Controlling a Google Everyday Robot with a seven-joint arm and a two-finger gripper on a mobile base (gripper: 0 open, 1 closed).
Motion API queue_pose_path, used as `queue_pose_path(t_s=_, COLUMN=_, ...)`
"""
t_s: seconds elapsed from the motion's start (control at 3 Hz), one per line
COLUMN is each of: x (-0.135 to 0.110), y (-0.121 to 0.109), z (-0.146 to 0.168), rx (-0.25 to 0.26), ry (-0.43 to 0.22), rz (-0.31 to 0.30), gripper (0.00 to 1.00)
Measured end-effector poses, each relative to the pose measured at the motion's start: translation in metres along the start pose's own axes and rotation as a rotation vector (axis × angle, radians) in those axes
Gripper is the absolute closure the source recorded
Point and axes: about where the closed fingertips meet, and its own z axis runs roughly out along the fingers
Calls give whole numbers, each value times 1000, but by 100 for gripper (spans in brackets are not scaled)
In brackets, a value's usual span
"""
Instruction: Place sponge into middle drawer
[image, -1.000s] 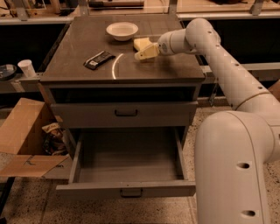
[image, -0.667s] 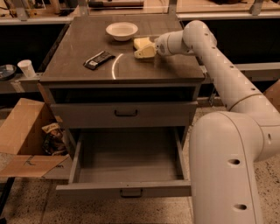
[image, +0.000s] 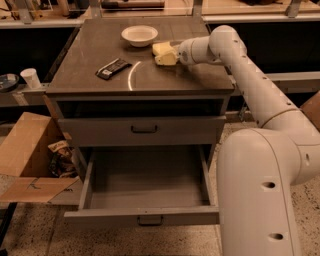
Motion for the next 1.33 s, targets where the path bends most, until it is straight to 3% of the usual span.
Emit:
queue_pose_path(t_s=0.33, x=-16, y=12, z=-26, rx=-26, ry=-37, rz=-48, gripper=96)
queue_pose_path(t_s=0.67, x=-34, y=34, z=-69, rx=-41, ry=-61, rz=-98, gripper=100)
queue_pose_path(t_s=1.0, x=-34, y=34, z=-69, rx=-41, ry=-61, rz=-98, gripper=100)
queue_pose_path(t_s=1.33, x=-31, y=38, z=-63, rx=-82, ry=-39, rz=-123, gripper=100)
